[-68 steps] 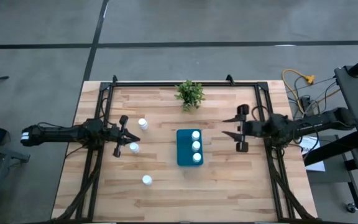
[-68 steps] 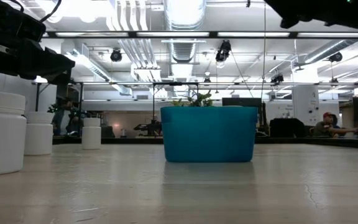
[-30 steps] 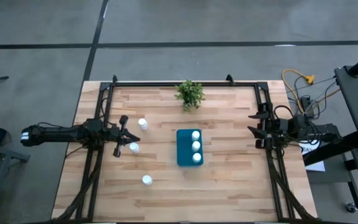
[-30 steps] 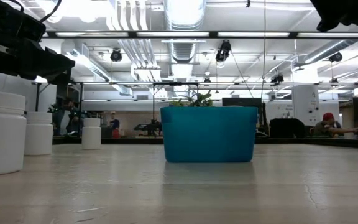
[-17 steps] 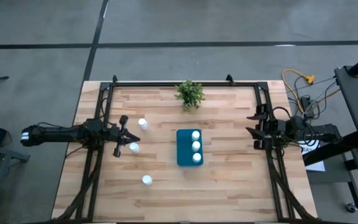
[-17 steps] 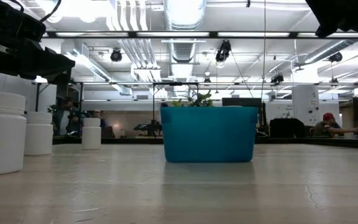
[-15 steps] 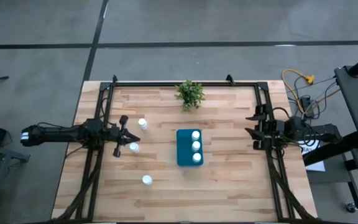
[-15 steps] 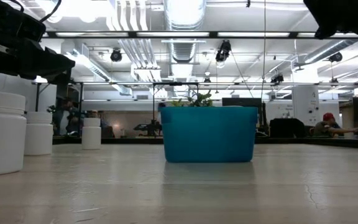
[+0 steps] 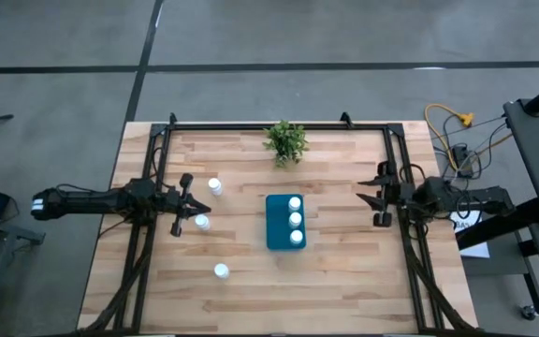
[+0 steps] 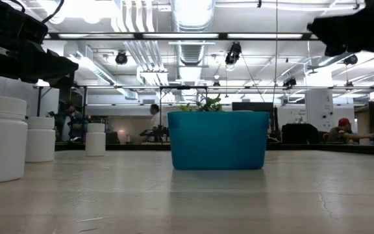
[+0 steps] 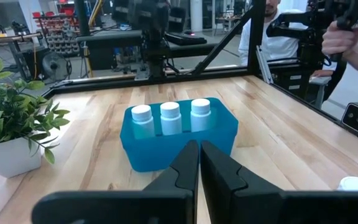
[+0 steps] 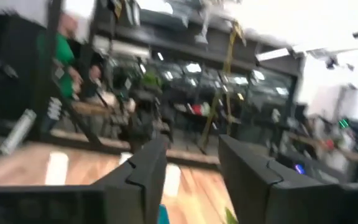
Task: Pick and place pill bottles into a basket
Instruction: Put the white medicine bottle into the blue bin
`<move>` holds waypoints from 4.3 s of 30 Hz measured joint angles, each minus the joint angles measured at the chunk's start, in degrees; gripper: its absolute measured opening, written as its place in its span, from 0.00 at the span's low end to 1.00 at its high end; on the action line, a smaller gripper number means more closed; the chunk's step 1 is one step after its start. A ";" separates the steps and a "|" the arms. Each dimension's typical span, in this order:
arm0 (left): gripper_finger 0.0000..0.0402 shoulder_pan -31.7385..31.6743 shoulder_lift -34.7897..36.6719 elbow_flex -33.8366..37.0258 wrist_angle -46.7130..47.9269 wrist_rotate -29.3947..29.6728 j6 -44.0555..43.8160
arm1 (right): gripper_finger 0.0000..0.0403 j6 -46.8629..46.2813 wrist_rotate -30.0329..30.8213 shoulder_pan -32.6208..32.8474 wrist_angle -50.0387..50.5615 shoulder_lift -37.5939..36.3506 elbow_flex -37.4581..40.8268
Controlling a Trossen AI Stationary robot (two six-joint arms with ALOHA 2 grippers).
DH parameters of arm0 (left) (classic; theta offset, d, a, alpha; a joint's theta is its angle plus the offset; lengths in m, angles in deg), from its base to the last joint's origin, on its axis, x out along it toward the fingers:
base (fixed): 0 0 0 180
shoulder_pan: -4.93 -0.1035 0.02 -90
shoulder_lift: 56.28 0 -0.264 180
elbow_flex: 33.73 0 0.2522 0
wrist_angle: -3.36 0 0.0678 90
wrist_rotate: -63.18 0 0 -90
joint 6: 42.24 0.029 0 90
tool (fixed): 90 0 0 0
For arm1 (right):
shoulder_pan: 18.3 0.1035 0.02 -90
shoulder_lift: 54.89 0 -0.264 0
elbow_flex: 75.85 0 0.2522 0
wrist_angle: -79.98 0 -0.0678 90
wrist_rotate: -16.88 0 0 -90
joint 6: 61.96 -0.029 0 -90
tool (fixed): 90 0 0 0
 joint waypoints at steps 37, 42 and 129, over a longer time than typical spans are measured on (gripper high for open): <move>0.00 -0.02 0.02 0.00 -2.17 0.28 -0.44 | 0.02 -3.14 4.38 -0.12 11.81 4.98 -0.13; 0.00 -0.02 -0.01 0.00 -3.49 0.63 -0.48 | 0.02 -3.46 4.47 -0.16 11.78 5.93 -0.13; 0.67 15.89 -52.92 -56.92 37.68 -7.06 9.94 | 0.02 -7.14 4.38 -0.65 11.70 10.83 -0.13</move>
